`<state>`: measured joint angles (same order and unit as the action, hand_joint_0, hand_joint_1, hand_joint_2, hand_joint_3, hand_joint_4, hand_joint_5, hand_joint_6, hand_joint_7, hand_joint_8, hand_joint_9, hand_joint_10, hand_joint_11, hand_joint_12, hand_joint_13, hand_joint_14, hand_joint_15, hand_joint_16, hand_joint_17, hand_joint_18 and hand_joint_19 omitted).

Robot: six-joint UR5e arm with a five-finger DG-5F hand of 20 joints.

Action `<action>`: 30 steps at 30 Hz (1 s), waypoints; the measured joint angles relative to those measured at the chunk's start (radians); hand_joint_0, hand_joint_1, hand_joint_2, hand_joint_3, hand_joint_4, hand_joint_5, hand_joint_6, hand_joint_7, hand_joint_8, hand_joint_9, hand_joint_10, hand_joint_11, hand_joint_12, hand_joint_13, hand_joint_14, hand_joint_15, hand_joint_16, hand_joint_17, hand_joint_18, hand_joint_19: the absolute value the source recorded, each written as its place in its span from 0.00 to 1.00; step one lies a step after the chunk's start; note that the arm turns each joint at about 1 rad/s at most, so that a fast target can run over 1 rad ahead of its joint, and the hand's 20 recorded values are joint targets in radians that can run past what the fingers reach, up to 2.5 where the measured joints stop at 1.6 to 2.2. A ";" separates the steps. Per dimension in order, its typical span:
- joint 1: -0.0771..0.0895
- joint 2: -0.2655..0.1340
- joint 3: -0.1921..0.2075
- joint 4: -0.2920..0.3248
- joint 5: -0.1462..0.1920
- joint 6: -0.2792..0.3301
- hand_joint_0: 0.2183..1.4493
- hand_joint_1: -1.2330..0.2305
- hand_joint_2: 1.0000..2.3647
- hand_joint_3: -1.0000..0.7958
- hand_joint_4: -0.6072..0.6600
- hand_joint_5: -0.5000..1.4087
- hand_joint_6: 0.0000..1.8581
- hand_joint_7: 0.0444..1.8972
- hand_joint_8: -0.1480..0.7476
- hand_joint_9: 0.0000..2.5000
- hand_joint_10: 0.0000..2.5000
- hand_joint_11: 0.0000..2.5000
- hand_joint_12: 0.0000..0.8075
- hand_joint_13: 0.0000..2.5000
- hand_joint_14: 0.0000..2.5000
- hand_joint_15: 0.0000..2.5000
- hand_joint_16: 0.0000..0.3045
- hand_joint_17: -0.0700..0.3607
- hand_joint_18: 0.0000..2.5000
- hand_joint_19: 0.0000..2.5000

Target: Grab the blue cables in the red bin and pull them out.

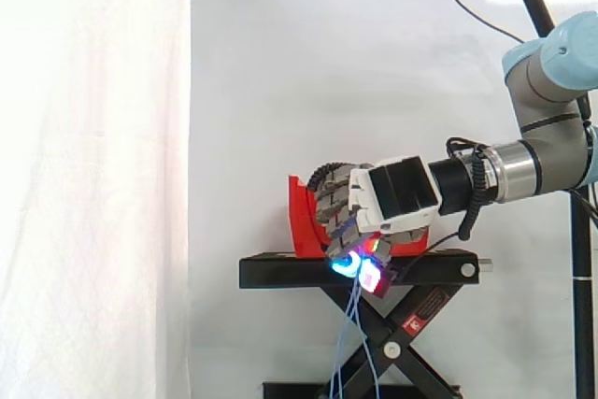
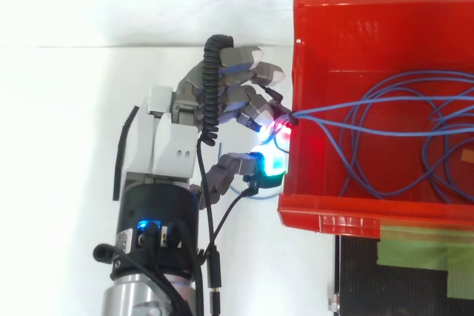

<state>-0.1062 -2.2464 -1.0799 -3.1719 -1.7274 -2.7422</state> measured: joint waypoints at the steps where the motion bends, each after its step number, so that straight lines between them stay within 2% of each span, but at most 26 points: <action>1: 0.000 0.000 0.000 0.000 0.000 0.000 0.54 0.31 0.00 0.00 0.54 0.82 0.21 0.46 0.45 0.45 0.01 0.51 0.46 0.32 0.01 0.25 0.16 0.41 0.27 0.25; 6: 0.001 0.000 0.000 -0.001 -0.001 0.001 0.55 0.31 0.00 0.00 0.56 0.81 0.22 0.45 0.46 0.45 0.01 0.51 0.47 0.32 0.01 0.25 0.16 0.42 0.27 0.25; 12: 0.001 0.000 0.000 -0.004 -0.001 0.003 0.53 0.33 0.00 0.00 0.56 0.82 0.07 0.48 0.45 0.45 0.01 0.51 0.47 0.32 0.01 0.25 0.16 0.42 0.27 0.25; 13: 0.001 0.000 0.000 -0.004 -0.001 0.004 0.53 0.33 0.00 0.00 0.56 0.82 0.06 0.49 0.45 0.44 0.01 0.51 0.47 0.32 0.01 0.25 0.16 0.42 0.27 0.25; 15: 0.001 0.000 0.000 -0.005 -0.001 0.004 0.53 0.33 0.00 0.00 0.55 0.81 0.12 0.48 0.45 0.45 0.01 0.51 0.47 0.32 0.01 0.25 0.16 0.42 0.27 0.25; 16: 0.001 0.000 0.000 -0.005 -0.001 0.004 0.54 0.33 0.00 0.00 0.55 0.80 0.24 0.44 0.45 0.45 0.01 0.51 0.47 0.32 0.01 0.25 0.16 0.42 0.27 0.25; 18: 0.001 0.000 0.000 -0.005 -0.001 0.005 0.54 0.33 0.00 0.00 0.54 0.79 0.28 0.43 0.45 0.46 0.01 0.51 0.47 0.32 0.01 0.25 0.16 0.42 0.27 0.25; 19: 0.001 0.000 0.000 -0.005 -0.001 0.005 0.54 0.33 0.00 0.00 0.55 0.78 0.35 0.41 0.46 0.46 0.01 0.53 0.47 0.32 0.01 0.25 0.16 0.42 0.27 0.25; 26: 0.002 0.001 0.000 -0.020 -0.003 0.013 0.55 0.33 0.00 0.00 0.55 0.77 0.38 0.40 0.45 0.47 0.01 0.53 0.47 0.33 0.01 0.25 0.16 0.42 0.28 0.25; 30: 0.003 0.002 0.000 -0.046 -0.003 0.066 0.56 0.33 0.00 0.00 0.55 0.77 0.39 0.40 0.46 0.47 0.01 0.53 0.47 0.33 0.01 0.25 0.16 0.42 0.28 0.24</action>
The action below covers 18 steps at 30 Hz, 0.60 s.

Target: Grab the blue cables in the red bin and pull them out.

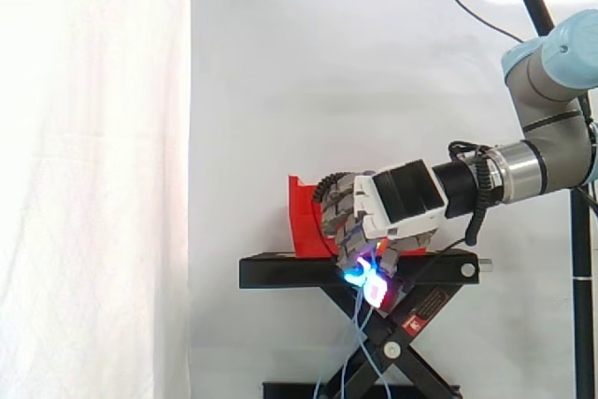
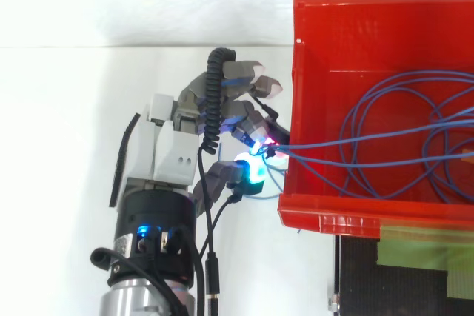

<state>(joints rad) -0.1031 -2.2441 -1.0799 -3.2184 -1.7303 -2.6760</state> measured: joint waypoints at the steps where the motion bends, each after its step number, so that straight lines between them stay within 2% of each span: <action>1: 0.001 0.002 0.000 -0.006 0.000 0.019 0.56 0.33 0.00 0.00 0.55 0.77 0.39 0.39 0.45 0.47 0.01 0.52 0.47 0.33 0.01 0.25 0.16 0.42 0.28 0.25; 6: 0.003 0.006 0.000 -0.021 0.000 0.095 0.56 0.33 0.00 0.00 0.55 0.77 0.39 0.39 0.46 0.47 0.01 0.53 0.47 0.33 0.01 0.25 0.16 0.42 0.28 0.25; 15: 0.006 0.007 0.001 -0.023 0.000 0.141 0.56 0.33 0.00 0.00 0.55 0.77 0.39 0.39 0.45 0.47 0.01 0.52 0.47 0.33 0.01 0.25 0.16 0.42 0.28 0.24; 18: 0.008 0.011 0.001 -0.023 0.000 0.186 0.56 0.33 0.00 0.00 0.55 0.77 0.38 0.39 0.45 0.47 0.01 0.52 0.47 0.33 0.01 0.25 0.16 0.42 0.28 0.24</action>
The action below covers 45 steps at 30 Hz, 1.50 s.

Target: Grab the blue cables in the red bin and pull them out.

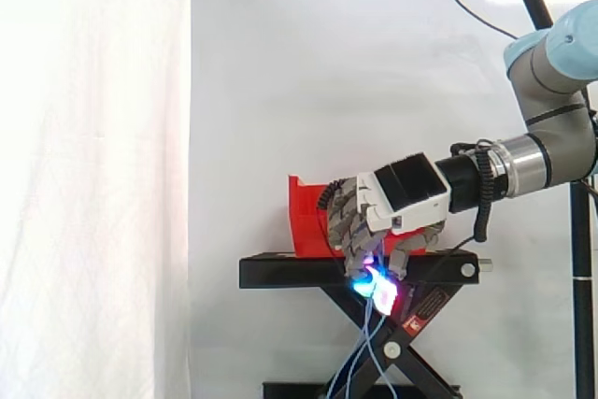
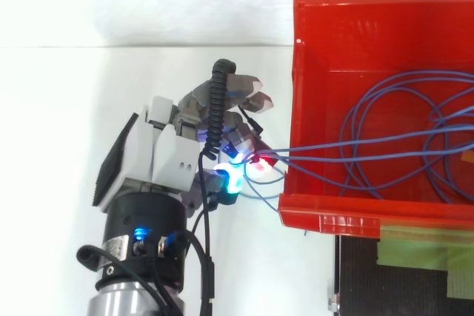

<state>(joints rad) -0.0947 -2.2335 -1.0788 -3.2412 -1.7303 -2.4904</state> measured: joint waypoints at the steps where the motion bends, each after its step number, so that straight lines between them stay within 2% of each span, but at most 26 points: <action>1: 0.002 0.001 0.000 0.000 0.000 0.026 0.56 0.33 0.00 0.00 0.55 0.77 0.38 0.39 0.45 0.47 0.01 0.52 0.47 0.33 0.01 0.25 0.16 0.42 0.28 0.24; 9: 0.017 0.005 0.001 -0.002 0.002 0.225 0.56 0.33 0.00 0.00 0.55 0.77 0.38 0.39 0.45 0.47 0.01 0.52 0.47 0.34 0.01 0.25 0.16 0.42 0.28 0.24; 14: 0.032 0.016 0.001 -0.011 0.002 0.356 0.56 0.33 0.00 0.00 0.55 0.77 0.38 0.39 0.46 0.47 0.01 0.52 0.47 0.34 0.01 0.25 0.16 0.42 0.28 0.24; 23: 0.067 0.023 0.000 -0.013 0.002 0.597 0.56 0.33 0.00 0.00 0.55 0.78 0.37 0.39 0.45 0.47 0.01 0.52 0.47 0.34 0.01 0.25 0.16 0.42 0.28 0.24; 32: 0.112 0.023 0.000 -0.005 0.008 0.840 0.56 0.33 0.00 0.00 0.54 0.78 0.37 0.39 0.45 0.47 0.01 0.53 0.47 0.34 0.01 0.25 0.16 0.42 0.28 0.24; 35: 0.129 0.023 0.001 -0.003 0.035 0.922 0.56 0.33 0.00 0.00 0.54 0.78 0.37 0.40 0.45 0.47 0.01 0.52 0.46 0.34 0.01 0.26 0.16 0.42 0.28 0.25; 40: 0.153 0.023 0.001 -0.003 0.109 1.058 0.56 0.33 0.00 0.00 0.54 0.78 0.37 0.39 0.45 0.47 0.01 0.53 0.46 0.34 0.01 0.25 0.16 0.42 0.28 0.25; 45: 0.171 0.023 0.001 -0.004 0.141 1.191 0.56 0.33 0.00 0.00 0.55 0.78 0.37 0.39 0.45 0.47 0.01 0.53 0.46 0.35 0.01 0.26 0.16 0.42 0.28 0.25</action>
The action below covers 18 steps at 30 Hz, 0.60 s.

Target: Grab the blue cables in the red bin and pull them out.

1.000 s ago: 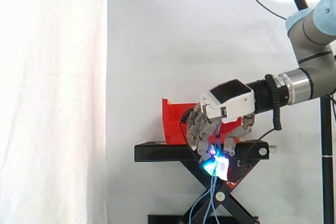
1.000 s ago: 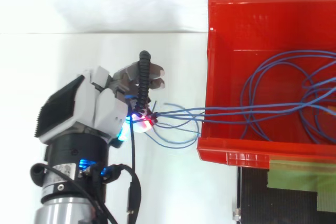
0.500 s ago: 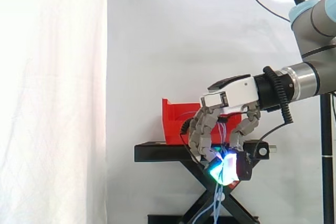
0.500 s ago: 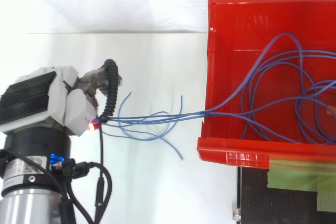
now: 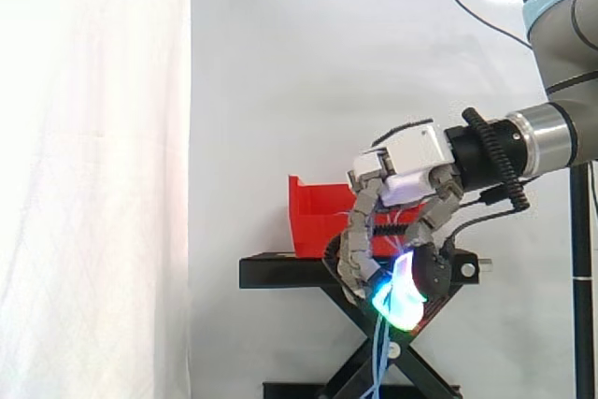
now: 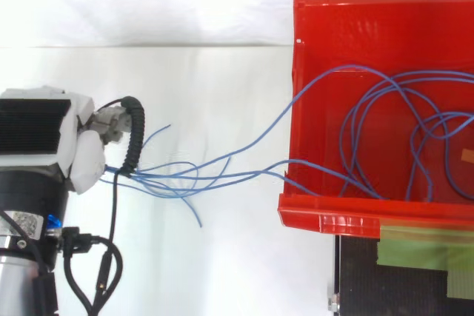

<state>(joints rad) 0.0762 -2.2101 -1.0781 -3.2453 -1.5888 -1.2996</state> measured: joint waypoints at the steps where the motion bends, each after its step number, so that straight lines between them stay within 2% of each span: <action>1: 0.003 0.000 0.000 0.000 0.002 0.023 0.56 0.33 0.00 0.00 0.55 0.78 0.36 0.39 0.46 0.47 0.01 0.53 0.46 0.35 0.01 0.26 0.16 0.42 0.28 0.25; 8: 0.018 0.000 0.007 -0.003 0.005 0.207 0.56 0.33 0.00 0.00 0.54 0.78 0.34 0.40 0.45 0.47 0.01 0.52 0.46 0.35 0.01 0.26 0.16 0.42 0.28 0.25; 18: 0.021 0.000 0.046 -0.017 -0.010 0.473 0.56 0.33 0.00 0.00 0.54 0.78 0.34 0.40 0.45 0.47 0.01 0.52 0.46 0.35 0.01 0.26 0.16 0.42 0.29 0.25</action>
<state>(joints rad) 0.0974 -2.2104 -1.0319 -3.2619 -1.5990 -0.8263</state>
